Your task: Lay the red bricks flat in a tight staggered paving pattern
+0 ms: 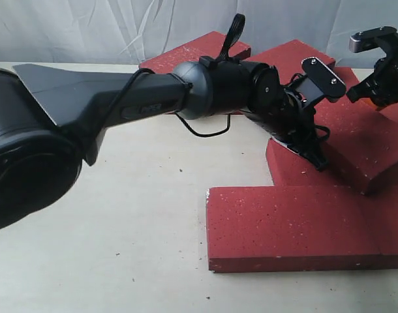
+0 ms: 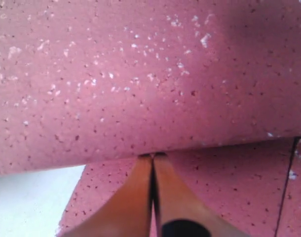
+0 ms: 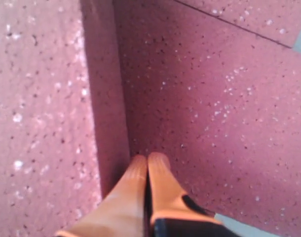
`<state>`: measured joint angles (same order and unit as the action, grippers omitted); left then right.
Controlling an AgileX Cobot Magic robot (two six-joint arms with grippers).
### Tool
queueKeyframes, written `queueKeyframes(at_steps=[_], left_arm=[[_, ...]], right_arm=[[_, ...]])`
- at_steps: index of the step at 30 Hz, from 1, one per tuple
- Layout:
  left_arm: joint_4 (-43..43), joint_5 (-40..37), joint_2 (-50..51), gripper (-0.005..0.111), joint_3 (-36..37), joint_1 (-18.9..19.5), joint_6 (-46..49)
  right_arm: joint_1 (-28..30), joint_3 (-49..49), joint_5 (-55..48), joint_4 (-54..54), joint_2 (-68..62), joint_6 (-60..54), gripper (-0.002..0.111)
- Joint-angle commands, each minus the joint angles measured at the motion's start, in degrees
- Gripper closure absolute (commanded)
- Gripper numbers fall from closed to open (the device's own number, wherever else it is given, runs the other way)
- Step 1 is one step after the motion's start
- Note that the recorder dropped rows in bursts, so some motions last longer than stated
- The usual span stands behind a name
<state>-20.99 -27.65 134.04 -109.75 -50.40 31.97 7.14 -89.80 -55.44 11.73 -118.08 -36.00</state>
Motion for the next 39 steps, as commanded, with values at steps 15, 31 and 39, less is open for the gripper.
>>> queueKeyframes(at_steps=[15, 31, 39], left_arm=[[4.1, -8.5, -7.3, 0.107, -1.3, -2.2, -1.0], [12.0, -7.2, -21.7, 0.107, 19.6, -3.1, -10.0], [22.4, -0.8, -31.7, 0.107, 36.6, -3.0, -22.7]], right_arm=[[-0.8, -0.3, -14.2, 2.4, 8.9, -0.3, 0.109], [-16.5, -0.2, -11.1, 2.3, 11.5, 0.1, 0.109], [-26.3, -0.2, -7.1, 2.4, 7.7, 1.1, 0.109]])
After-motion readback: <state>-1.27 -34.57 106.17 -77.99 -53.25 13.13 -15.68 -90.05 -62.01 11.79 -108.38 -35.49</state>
